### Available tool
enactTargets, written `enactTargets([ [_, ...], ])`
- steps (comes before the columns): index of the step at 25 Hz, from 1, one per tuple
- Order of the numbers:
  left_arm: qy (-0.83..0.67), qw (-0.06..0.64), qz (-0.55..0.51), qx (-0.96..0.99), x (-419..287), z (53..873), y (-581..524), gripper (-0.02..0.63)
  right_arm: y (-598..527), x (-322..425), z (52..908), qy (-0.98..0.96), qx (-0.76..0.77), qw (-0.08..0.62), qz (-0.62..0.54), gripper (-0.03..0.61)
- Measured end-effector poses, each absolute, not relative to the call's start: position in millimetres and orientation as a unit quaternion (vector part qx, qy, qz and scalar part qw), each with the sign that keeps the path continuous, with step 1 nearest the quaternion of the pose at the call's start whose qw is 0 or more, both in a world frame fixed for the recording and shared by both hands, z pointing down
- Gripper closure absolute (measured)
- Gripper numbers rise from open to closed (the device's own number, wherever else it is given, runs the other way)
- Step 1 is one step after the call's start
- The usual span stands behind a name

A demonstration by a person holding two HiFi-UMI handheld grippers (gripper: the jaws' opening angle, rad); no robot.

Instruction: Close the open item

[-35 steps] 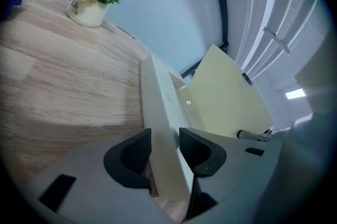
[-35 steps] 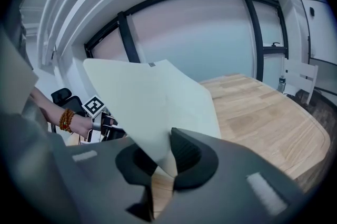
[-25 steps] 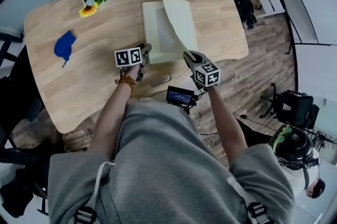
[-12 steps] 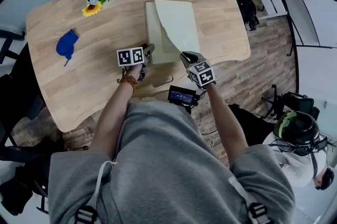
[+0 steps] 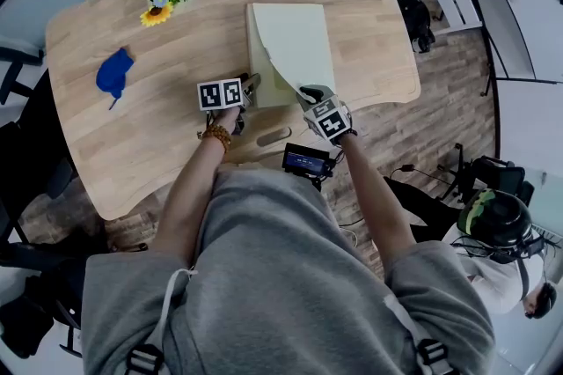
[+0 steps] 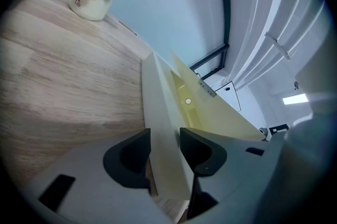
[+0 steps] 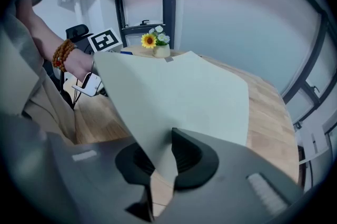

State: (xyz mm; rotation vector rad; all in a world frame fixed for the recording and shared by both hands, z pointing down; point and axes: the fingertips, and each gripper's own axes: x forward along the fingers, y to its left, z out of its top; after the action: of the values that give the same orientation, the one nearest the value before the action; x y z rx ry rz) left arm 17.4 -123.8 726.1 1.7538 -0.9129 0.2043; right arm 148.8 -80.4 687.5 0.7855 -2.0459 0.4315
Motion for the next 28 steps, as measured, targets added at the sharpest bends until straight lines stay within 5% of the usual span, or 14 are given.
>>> enactTargets([
  [10, -0.384, 0.551, 0.083, 0.736, 17, 727, -123, 0.434, -76, 147, 711, -0.756, 0.278, 0.586, 0.083, 0.523],
  [28, -0.378, 0.564, 0.073, 0.730, 16, 726, -123, 0.436, -78, 139, 720, -0.683, 0.242, 0.688, 0.041, 0.515],
])
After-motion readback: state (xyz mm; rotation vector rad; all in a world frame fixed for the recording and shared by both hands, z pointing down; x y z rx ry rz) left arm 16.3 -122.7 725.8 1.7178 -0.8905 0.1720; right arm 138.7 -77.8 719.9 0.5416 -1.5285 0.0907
